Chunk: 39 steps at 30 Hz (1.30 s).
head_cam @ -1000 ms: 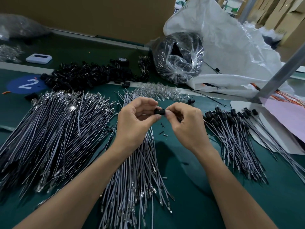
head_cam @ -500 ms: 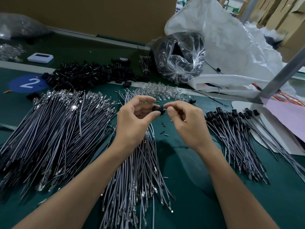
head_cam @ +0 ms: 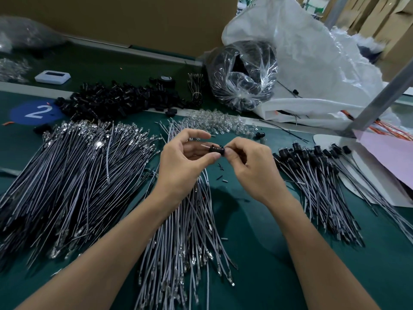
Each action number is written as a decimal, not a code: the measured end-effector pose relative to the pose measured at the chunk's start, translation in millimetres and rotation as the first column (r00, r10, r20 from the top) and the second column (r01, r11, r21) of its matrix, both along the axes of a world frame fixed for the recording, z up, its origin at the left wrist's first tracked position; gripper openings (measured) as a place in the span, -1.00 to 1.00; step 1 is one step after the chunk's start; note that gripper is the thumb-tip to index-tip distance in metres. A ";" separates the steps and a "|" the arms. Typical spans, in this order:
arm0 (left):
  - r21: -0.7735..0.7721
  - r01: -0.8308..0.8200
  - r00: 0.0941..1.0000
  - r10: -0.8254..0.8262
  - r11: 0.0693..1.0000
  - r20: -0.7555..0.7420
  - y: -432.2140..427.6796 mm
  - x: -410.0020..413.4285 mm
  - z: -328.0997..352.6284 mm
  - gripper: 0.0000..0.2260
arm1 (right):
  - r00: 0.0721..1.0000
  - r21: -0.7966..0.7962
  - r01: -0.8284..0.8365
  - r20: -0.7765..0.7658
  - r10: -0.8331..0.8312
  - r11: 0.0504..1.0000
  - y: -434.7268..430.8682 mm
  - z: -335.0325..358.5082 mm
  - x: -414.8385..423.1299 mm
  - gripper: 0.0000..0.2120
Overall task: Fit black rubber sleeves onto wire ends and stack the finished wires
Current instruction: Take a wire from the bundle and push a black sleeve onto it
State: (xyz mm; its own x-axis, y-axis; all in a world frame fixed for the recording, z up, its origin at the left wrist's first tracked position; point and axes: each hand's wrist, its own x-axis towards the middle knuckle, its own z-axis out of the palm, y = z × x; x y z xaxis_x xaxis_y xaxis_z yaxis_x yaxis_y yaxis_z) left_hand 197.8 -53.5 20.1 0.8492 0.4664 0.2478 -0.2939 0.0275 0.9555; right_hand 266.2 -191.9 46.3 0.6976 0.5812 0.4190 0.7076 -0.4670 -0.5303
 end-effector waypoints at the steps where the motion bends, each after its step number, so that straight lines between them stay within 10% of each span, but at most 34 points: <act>1: -0.039 -0.009 1.000 0.009 0.999 -0.001 1.2 0.4 -0.1 -0.69 | 1.000 0.030 -0.004 -0.004 0.004 1.000 -0.4 0.7 1.0 -0.95; 14: -0.326 0.110 0.994 -0.106 0.939 0.031 3.7 -1.4 4.3 -0.77 | 0.968 0.281 0.006 -0.243 0.065 0.960 -5.3 10.0 3.2 -0.69; 22: -0.434 0.086 0.996 -0.092 0.897 0.007 7.7 -1.9 6.0 -0.77 | 0.914 -0.528 0.272 -0.121 -0.388 0.804 -37.0 11.2 31.2 -0.90; 31: -0.436 0.094 0.994 -0.105 0.895 -0.001 7.6 -2.7 7.6 -0.76 | 0.906 -0.607 0.322 -0.025 -0.422 0.727 -29.8 1.1 28.6 -0.92; 39: -0.585 0.121 0.991 -0.128 0.802 0.029 11.7 -2.7 10.3 -0.76 | 0.999 0.082 0.022 -0.048 -0.018 0.996 -20.4 13.6 17.0 -0.83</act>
